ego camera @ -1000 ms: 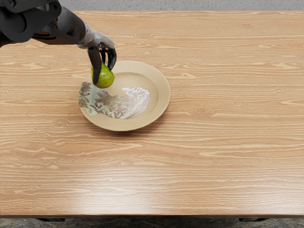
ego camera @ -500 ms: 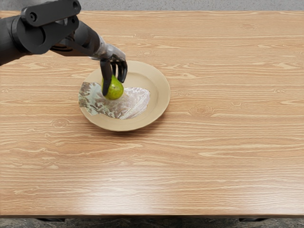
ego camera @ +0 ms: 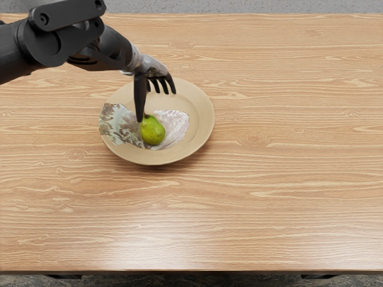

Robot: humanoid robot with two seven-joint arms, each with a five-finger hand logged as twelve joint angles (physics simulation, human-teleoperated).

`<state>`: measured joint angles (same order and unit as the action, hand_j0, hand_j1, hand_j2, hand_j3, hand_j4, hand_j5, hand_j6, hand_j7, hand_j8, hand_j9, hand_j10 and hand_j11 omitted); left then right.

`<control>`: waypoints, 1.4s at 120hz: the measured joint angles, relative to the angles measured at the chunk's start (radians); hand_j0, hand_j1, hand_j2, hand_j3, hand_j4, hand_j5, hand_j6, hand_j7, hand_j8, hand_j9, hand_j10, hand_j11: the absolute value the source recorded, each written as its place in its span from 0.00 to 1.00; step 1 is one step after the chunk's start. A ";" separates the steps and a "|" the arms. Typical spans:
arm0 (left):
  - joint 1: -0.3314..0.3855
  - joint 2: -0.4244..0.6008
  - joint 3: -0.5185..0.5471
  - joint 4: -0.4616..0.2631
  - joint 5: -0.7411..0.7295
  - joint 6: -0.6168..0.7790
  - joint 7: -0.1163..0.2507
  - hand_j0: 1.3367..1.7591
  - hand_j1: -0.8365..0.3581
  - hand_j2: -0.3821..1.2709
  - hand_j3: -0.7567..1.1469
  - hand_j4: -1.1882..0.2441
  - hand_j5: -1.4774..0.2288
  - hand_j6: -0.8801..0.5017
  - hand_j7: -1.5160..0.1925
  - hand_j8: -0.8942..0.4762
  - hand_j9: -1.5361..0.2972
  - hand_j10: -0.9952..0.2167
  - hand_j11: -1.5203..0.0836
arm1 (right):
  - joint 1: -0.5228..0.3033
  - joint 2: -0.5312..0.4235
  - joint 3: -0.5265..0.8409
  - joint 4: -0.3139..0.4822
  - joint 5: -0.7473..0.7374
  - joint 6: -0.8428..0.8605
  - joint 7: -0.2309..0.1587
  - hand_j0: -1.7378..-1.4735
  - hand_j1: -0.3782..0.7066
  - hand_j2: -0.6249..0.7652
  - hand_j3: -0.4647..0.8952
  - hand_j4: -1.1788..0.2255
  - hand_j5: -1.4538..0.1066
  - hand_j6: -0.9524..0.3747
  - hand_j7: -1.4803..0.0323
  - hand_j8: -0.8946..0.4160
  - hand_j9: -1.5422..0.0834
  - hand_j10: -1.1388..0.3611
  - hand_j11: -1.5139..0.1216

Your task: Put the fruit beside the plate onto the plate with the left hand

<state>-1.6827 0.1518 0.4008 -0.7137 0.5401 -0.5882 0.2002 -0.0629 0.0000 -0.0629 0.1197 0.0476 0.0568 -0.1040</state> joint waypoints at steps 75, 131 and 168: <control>0.082 0.210 -0.076 -0.065 -0.380 -0.023 -0.010 0.76 0.98 0.23 0.40 0.82 0.86 0.63 0.88 0.65 0.83 0.81 0.94 | 0.000 0.000 0.000 0.000 0.000 0.000 0.000 0.30 0.05 0.45 0.34 0.82 0.91 0.70 0.96 0.66 0.93 0.74 0.91; 0.272 0.362 -0.168 -0.103 -0.610 -0.023 -0.010 0.76 0.99 0.23 0.40 0.83 0.87 0.64 0.89 0.65 0.84 0.82 0.95 | 0.000 0.000 0.000 0.000 0.000 0.000 0.000 0.30 0.05 0.45 0.34 0.82 0.91 0.70 0.96 0.66 0.93 0.74 0.91; 0.369 0.426 -0.178 -0.071 -0.720 -0.023 -0.011 0.76 0.99 0.23 0.40 0.83 0.87 0.64 0.89 0.65 0.84 0.82 0.95 | 0.000 0.000 0.000 0.000 0.000 0.000 0.000 0.30 0.05 0.45 0.34 0.82 0.91 0.70 0.96 0.66 0.93 0.74 0.91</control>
<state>-1.3133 0.5779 0.2225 -0.7851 -0.1799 -0.6110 0.1891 -0.0629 0.0000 -0.0629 0.1197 0.0476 0.0568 -0.1040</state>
